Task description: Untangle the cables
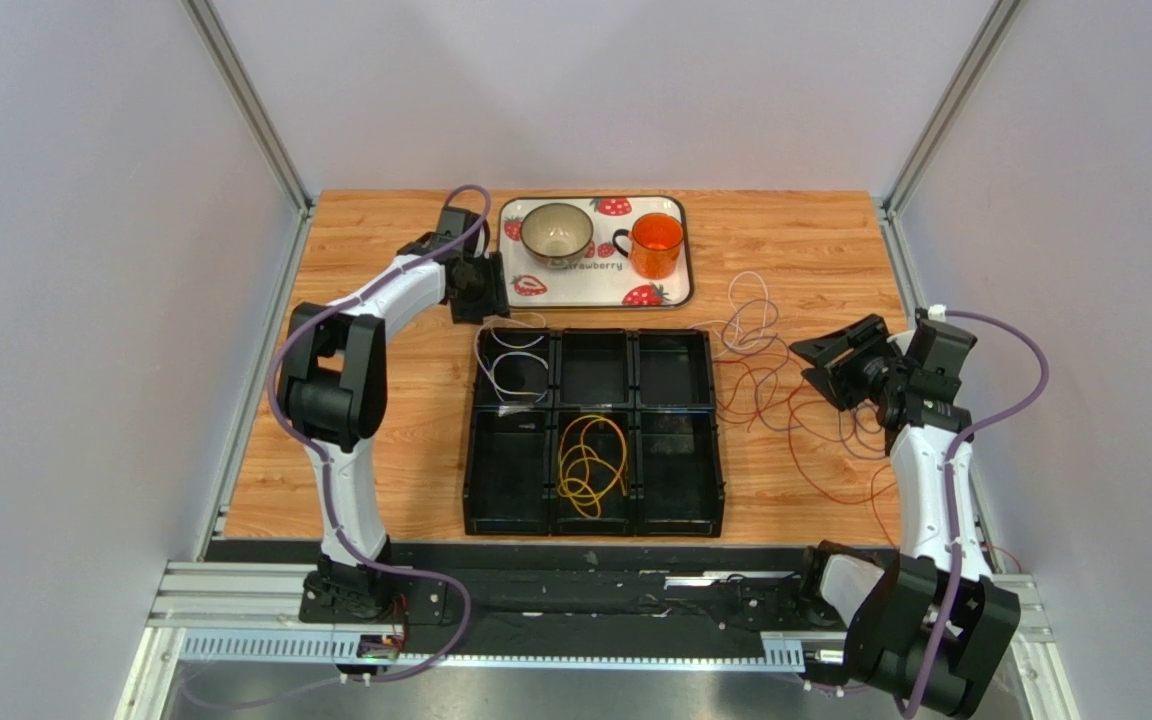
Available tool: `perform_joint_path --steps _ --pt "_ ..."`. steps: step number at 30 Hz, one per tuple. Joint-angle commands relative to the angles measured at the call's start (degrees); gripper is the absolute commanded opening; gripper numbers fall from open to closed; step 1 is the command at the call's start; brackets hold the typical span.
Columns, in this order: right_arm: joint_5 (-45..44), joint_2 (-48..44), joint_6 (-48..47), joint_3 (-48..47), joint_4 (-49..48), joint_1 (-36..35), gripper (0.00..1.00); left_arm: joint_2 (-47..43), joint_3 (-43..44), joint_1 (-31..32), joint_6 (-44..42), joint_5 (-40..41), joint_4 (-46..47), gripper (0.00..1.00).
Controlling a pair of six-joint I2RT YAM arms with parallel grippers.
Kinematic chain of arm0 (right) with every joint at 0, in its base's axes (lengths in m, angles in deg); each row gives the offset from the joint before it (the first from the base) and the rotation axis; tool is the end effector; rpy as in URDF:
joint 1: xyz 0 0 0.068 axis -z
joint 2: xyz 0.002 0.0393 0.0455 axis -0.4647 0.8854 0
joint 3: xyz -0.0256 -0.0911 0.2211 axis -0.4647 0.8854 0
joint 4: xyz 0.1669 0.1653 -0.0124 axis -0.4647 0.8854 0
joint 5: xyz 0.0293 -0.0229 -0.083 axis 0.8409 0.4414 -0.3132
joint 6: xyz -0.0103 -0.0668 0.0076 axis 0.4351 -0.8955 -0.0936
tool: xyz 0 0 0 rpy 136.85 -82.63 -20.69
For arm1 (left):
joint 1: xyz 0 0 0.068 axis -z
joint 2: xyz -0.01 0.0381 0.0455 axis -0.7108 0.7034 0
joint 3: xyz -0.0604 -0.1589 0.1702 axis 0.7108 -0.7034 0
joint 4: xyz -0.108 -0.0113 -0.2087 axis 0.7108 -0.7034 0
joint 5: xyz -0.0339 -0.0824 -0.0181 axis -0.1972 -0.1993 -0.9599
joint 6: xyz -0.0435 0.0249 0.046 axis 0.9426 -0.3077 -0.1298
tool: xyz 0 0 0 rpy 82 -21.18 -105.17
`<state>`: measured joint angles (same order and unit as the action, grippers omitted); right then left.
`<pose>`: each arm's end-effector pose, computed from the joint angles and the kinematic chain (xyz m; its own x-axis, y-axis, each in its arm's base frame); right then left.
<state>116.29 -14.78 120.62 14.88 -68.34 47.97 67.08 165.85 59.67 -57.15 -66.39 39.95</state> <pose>0.2141 -0.0483 0.2205 -0.4944 0.8098 -0.3160 0.3563 0.5203 0.7761 0.3907 -0.1040 0.1632 -0.8591 -0.2313 -0.4565 -0.1035 0.9522 -0.2875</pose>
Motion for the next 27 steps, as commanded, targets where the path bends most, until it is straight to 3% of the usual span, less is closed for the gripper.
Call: perform_joint_path --steps 1,6,10,14,27 --pt "0.75 1.0 -0.92 0.22 -3.61 -0.32 0.54 1.25 2.55 -0.75 1.95 -0.52 0.27 0.56" --pt "0.84 2.58 -0.92 0.3 -4.58 -0.32 0.54 2.49 2.73 -0.84 1.86 -2.71 1.5 0.45" --pt "0.93 3.37 -1.01 0.22 -4.93 -0.32 0.54 1.96 2.47 -0.92 1.86 -3.32 2.12 0.19" --pt "1.01 3.29 -1.1 0.22 -4.93 -0.32 0.54 0.56 2.73 -0.92 1.42 -4.2 2.3 0.02" --pt "1.28 -0.57 -1.27 -0.84 -1.68 -0.32 0.54 -7.96 1.51 -0.84 0.28 -6.14 1.15 0.0"
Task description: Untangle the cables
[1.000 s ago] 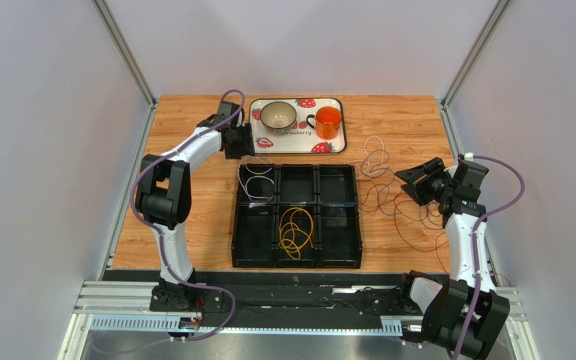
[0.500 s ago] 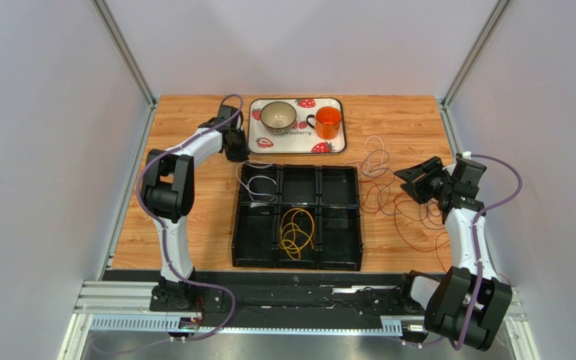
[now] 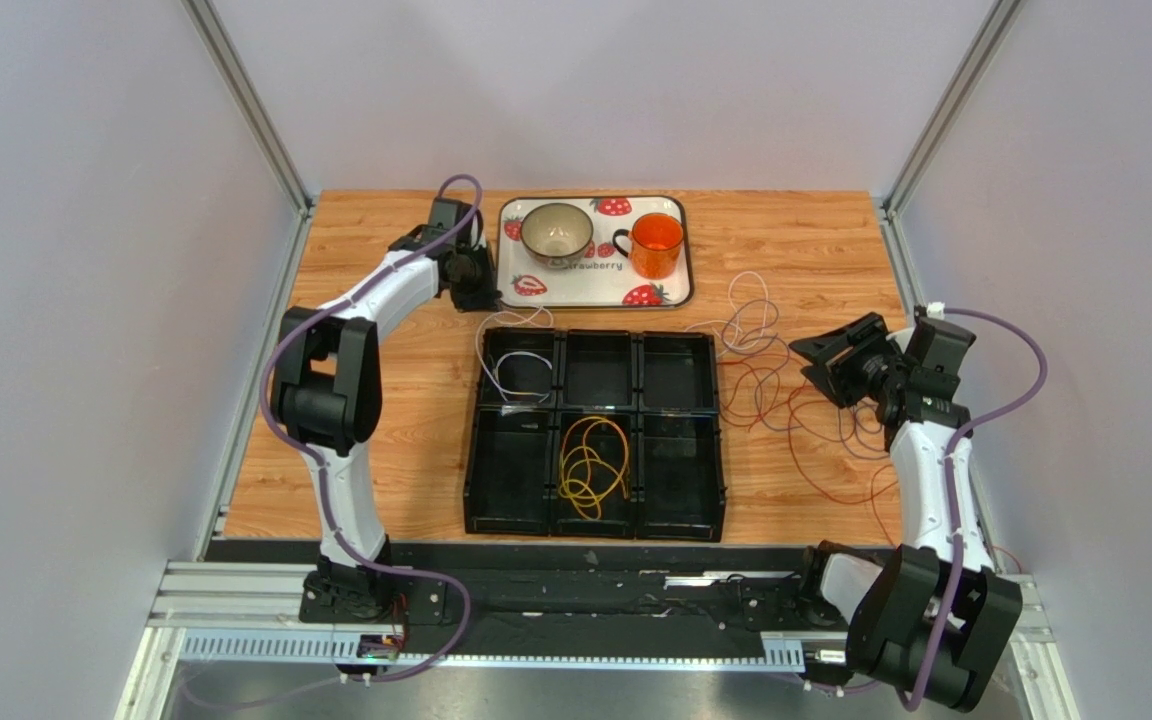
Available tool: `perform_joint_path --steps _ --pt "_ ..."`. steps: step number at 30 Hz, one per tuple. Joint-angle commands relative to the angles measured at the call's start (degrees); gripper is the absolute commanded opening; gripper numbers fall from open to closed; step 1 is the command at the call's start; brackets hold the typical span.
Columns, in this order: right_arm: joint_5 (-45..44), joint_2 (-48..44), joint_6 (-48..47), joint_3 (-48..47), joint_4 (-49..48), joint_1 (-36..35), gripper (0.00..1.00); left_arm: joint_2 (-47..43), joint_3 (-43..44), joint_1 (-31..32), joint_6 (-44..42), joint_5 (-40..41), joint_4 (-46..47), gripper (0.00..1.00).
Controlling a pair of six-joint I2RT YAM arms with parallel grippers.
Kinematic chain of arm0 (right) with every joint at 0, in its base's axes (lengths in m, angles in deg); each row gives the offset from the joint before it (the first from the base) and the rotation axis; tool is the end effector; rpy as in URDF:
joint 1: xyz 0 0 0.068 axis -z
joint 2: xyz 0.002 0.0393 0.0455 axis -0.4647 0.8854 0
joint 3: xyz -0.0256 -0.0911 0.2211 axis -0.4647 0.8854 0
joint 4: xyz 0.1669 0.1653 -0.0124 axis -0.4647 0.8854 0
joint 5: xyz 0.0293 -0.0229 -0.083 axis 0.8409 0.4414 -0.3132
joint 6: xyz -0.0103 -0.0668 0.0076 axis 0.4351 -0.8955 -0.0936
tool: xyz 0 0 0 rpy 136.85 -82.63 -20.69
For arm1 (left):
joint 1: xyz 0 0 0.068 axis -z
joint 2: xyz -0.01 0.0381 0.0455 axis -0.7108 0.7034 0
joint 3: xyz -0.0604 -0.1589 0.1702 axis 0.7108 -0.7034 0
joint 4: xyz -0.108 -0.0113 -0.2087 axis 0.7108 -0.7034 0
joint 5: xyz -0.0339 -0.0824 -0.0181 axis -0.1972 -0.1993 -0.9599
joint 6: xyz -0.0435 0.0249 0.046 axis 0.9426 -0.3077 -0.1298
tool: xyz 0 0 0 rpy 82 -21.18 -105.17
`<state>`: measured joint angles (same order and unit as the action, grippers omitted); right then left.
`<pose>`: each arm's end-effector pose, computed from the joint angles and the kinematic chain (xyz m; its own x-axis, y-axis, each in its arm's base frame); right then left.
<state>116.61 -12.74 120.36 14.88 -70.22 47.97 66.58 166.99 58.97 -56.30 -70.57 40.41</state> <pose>0.2200 -0.0502 0.2165 -0.4998 0.8067 -0.3153 0.3529 0.5221 0.7764 0.3941 -0.1038 0.1733 -0.8551 -0.2521 -0.4531 -0.0831 0.9292 -0.3601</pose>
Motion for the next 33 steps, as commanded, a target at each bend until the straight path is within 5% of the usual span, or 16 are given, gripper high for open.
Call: perform_joint_path --steps 1,14,24,33 --pt "1.04 -2.96 -1.01 -0.84 0.81 -0.32 0.54 -8.43 -0.07 -0.14 -0.48 -2.4 0.7 0.0" --pt "1.74 -8.94 0.31 -1.45 3.98 -0.32 0.54 -21.35 -10.7 3.38 0.04 0.84 -2.12 0.0" --pt "2.09 -11.22 0.31 -1.89 5.91 -0.41 0.54 -21.45 -17.3 6.1 1.36 6.54 -2.28 0.0" --pt "2.27 -11.93 0.31 -1.89 6.44 -0.41 0.54 -17.59 -13.18 10.49 1.8 12.87 -6.76 0.0"
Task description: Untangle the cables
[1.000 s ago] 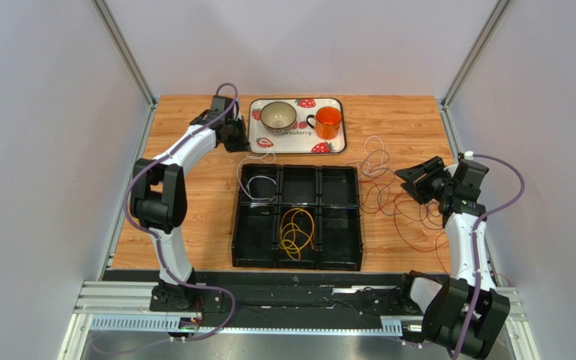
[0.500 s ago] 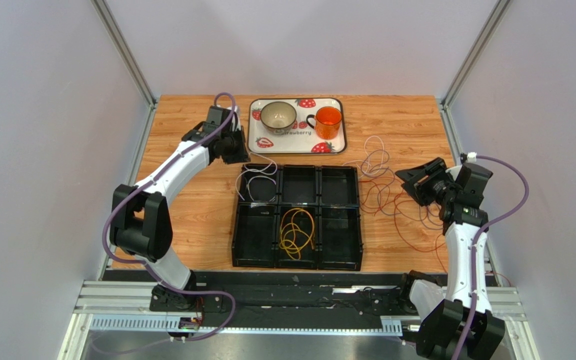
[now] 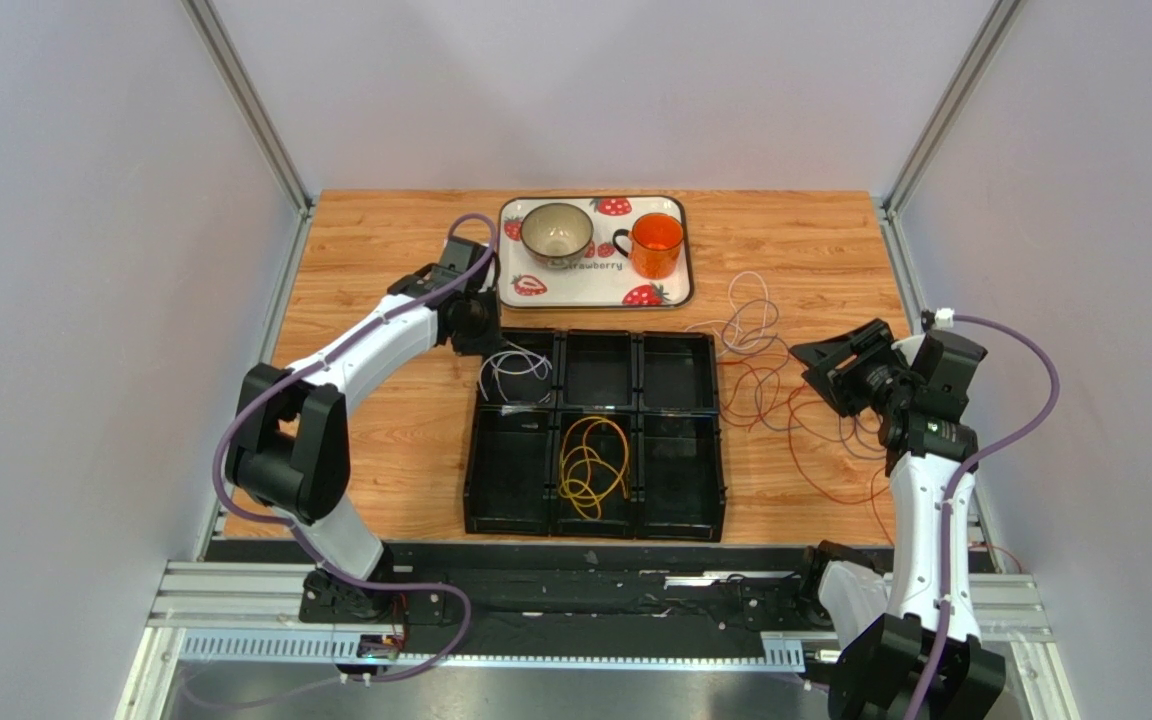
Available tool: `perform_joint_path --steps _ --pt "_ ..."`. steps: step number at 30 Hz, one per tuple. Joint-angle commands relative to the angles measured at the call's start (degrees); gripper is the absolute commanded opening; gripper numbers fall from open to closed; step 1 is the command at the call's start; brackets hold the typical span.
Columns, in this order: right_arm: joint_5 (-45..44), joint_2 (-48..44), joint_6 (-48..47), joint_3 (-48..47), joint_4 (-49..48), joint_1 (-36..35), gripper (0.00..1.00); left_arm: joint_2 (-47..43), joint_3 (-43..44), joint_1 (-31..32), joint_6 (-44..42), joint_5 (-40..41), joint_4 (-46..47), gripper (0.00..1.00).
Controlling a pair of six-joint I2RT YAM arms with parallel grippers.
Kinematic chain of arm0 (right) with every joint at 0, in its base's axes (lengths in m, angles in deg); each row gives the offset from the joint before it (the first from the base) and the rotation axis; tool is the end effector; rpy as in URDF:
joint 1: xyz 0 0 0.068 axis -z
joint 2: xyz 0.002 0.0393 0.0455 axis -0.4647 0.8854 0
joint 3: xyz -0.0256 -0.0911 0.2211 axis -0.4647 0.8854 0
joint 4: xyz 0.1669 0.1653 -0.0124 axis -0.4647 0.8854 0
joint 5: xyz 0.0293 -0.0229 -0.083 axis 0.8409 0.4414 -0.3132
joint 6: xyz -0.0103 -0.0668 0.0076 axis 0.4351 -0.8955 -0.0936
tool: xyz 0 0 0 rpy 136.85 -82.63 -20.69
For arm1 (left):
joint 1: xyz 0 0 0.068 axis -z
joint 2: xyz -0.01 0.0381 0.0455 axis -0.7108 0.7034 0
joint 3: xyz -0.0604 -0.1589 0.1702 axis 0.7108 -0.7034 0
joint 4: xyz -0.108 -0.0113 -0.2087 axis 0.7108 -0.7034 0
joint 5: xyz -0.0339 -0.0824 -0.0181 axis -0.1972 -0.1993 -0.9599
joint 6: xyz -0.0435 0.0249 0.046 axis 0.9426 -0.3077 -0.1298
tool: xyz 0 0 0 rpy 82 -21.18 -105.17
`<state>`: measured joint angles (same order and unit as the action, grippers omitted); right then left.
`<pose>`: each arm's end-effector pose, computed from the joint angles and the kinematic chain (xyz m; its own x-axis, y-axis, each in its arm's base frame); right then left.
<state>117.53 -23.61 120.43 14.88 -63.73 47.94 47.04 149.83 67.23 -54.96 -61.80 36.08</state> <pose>0.1914 -0.0387 0.2419 -0.4844 0.7950 -0.3651 0.2876 0.5389 0.7918 0.3064 -0.1227 0.1991 -0.8628 -0.1618 -0.4790 -0.0448 0.9682 -0.2463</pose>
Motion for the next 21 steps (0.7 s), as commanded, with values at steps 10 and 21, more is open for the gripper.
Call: perform_joint_path --steps 10,21 --pt "1.0 -0.63 -0.55 -2.33 0.48 -0.39 0.54 7.5 10.67 4.08 1.35 10.98 -9.65 0.2" --pt "2.23 -0.54 -1.25 -3.56 0.04 -0.56 0.54 3.82 13.39 4.26 0.03 13.53 -11.76 0.48"
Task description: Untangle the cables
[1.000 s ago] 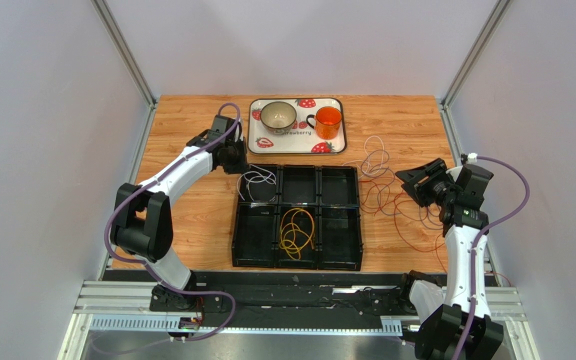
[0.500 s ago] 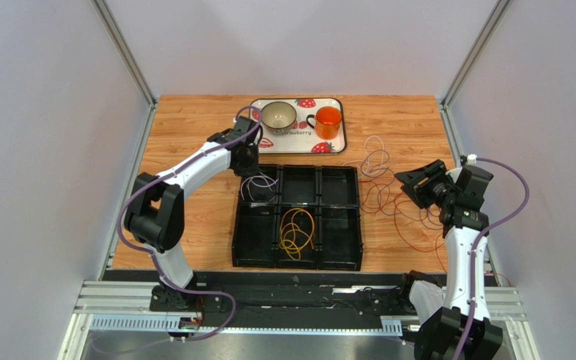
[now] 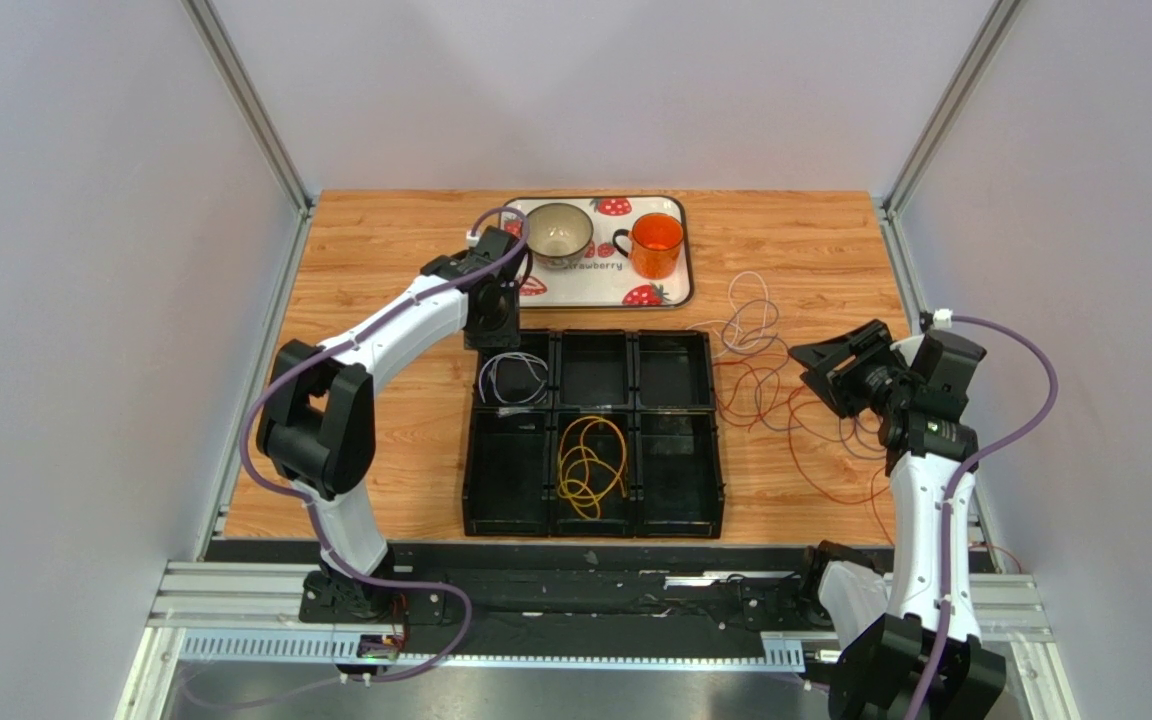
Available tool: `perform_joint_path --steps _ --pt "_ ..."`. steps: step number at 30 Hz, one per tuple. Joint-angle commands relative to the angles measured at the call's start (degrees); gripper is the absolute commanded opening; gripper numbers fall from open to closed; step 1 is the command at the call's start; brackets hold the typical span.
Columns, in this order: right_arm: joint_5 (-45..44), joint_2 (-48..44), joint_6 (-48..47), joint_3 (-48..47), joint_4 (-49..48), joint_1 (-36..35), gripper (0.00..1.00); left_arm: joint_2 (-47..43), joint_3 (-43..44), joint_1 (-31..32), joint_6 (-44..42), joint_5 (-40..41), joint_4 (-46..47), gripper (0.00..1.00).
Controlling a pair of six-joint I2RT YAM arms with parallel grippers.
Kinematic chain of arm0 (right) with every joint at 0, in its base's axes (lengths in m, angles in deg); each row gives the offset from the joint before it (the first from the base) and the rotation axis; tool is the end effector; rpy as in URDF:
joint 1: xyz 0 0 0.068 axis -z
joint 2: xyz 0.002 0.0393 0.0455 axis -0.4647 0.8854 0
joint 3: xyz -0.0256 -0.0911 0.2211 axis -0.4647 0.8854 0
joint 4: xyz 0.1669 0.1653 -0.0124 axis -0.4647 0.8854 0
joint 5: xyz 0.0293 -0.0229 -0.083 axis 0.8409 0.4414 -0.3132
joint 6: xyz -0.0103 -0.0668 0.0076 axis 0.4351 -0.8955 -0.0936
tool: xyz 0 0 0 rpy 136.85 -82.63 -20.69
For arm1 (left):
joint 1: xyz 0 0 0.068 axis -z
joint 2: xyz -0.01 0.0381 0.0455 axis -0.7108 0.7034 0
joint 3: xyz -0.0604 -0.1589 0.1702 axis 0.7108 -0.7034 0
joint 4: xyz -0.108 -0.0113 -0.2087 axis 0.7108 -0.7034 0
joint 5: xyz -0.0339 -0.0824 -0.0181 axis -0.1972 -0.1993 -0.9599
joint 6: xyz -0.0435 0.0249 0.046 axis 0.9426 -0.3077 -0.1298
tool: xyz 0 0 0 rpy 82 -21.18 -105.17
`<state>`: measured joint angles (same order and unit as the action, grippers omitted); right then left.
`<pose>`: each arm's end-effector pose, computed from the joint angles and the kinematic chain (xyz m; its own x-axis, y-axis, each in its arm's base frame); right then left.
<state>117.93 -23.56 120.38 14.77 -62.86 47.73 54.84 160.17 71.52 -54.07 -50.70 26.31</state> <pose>0.1906 -0.0374 0.2410 -0.4963 0.7931 -0.3531 0.2915 0.5353 0.7927 0.3169 -0.1436 0.1975 -0.8808 -0.0966 -0.4635 -0.0841 0.9953 -0.0476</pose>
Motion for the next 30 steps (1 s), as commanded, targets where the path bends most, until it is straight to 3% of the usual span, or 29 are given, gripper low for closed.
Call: perform_joint_path --steps 1,4,8,10,15,18,19,20,22,23,25,27,30 --pt "1.84 -0.67 -1.73 -3.8 -0.58 -0.69 0.54 -4.43 3.49 0.06 -1.04 2.51 -2.17 0.49" --pt "1.4 -1.46 -2.35 -5.29 0.3 -1.92 0.55 -6.36 5.16 0.32 -1.57 3.3 -3.84 0.53" --pt "-0.18 -2.25 -3.93 -7.58 2.06 -5.35 0.56 -10.49 7.09 1.11 -2.62 4.36 -6.3 0.76" --pt "-1.23 -2.69 -4.89 -8.72 2.68 -8.5 0.56 -14.53 6.66 1.55 -3.06 4.27 -6.74 0.83" --pt "-0.28 -5.5 -7.7 -10.31 0.49 -15.27 0.57 -26.9 0.52 2.26 -4.82 1.73 -8.85 0.85" --pt "6.99 -8.57 -7.63 -8.48 -6.87 -18.88 0.69 -35.42 -6.42 2.26 -4.48 -1.52 -7.8 0.85" --pt "10.5 -9.36 -3.45 -7.07 -10.99 -19.76 0.74 -37.72 -8.62 2.26 -3.69 -3.71 -6.49 0.85" --pt "14.8 -10.68 -0.19 -5.4 -20.78 -21.42 0.78 -40.09 -13.42 2.26 -0.9 -9.82 -1.69 0.82" --pt "12.23 -11.91 7.88 -2.32 -25.6 -25.45 0.97 -47.48 -18.63 2.61 4.64 -14.16 3.69 0.82" --pt "10.38 -13.14 8.89 -1.7 -29.62 -27.48 1.0 -49.94 -23.62 3.83 9.8 -16.71 10.24 0.82" --pt "2.57 -14.29 8.47 -1.34 -30.28 -35.18 1.0 -57.23 -32.31 5.59 14.75 -17.79 19.14 0.91" --pt "-5.35 -14.47 7.32 -1.87 -30.02 -40.75 1.0 -62.24 -37.79 7.97 21.61 -18.05 33.9 0.91" --pt "-13.18 -10.36 7.41 -5.11 -27.12 -50.33 1.0 -61.92 -42.3 9.46 24.97 -21.39 46.85 0.92"
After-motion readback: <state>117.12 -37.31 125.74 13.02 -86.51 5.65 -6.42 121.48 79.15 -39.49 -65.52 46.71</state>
